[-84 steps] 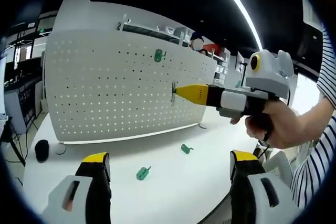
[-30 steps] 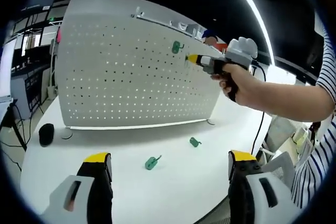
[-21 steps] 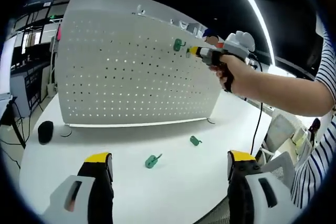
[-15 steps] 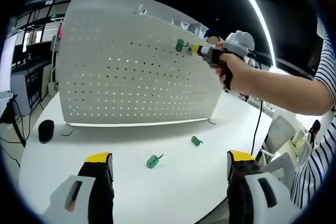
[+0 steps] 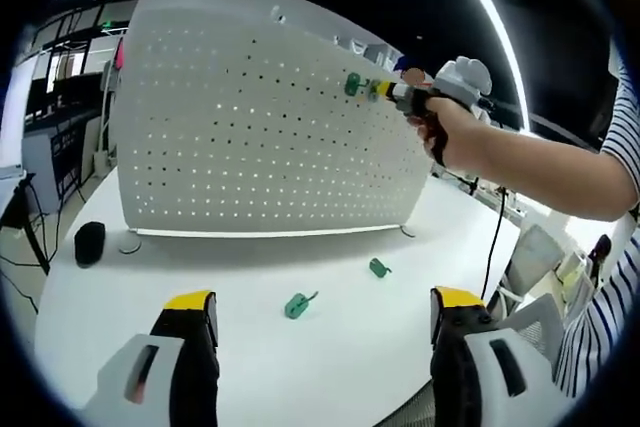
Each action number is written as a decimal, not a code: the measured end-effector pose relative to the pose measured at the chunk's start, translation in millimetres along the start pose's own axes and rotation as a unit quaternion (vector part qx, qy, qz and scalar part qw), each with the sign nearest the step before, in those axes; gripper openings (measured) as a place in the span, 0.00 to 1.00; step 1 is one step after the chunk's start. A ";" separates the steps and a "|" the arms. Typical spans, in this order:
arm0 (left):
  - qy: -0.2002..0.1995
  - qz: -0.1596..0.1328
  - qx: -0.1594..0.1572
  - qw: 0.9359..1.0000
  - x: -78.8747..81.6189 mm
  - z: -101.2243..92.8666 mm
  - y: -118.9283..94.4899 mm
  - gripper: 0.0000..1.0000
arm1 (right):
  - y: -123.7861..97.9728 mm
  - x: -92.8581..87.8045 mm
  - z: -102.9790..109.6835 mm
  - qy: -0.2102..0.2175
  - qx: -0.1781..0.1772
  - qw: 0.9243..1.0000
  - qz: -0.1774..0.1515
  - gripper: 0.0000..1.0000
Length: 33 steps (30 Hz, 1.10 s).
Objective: Insert the hook assembly into the mounting plate slot until the hook locks in place.
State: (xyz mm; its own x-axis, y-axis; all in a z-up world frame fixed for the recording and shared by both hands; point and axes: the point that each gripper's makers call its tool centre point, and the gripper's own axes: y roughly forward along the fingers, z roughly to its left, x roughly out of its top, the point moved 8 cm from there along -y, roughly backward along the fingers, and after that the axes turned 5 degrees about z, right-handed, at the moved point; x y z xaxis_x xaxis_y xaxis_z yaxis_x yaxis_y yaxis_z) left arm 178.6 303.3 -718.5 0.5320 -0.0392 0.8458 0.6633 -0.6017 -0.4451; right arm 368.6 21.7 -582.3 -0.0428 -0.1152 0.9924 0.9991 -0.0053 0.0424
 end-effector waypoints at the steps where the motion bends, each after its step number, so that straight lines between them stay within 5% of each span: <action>1: -0.001 -0.001 0.001 1.000 0.1 0.7 -0.3 0.90 | 0.1 -0.1 0.4 -0.001 -0.001 1.000 -0.001 0.00; 27: -0.007 0.002 0.015 1.000 -0.2 10.8 -8.0 0.89 | 4.4 -3.1 2.7 -0.047 -0.027 0.998 0.018 0.01; 33: -0.004 0.001 0.017 1.000 -0.8 7.5 -12.5 0.89 | -7.6 10.7 0.7 -0.036 -0.023 0.999 -0.008 0.07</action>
State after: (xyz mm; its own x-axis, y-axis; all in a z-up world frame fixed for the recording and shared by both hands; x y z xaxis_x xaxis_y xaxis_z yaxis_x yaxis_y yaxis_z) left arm 173.9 316.9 -715.8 0.5381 -0.0342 0.8422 0.6790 -0.5744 -0.4572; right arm 360.5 21.2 -572.0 -0.0563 -0.0422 0.9975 0.9971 -0.0529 0.0540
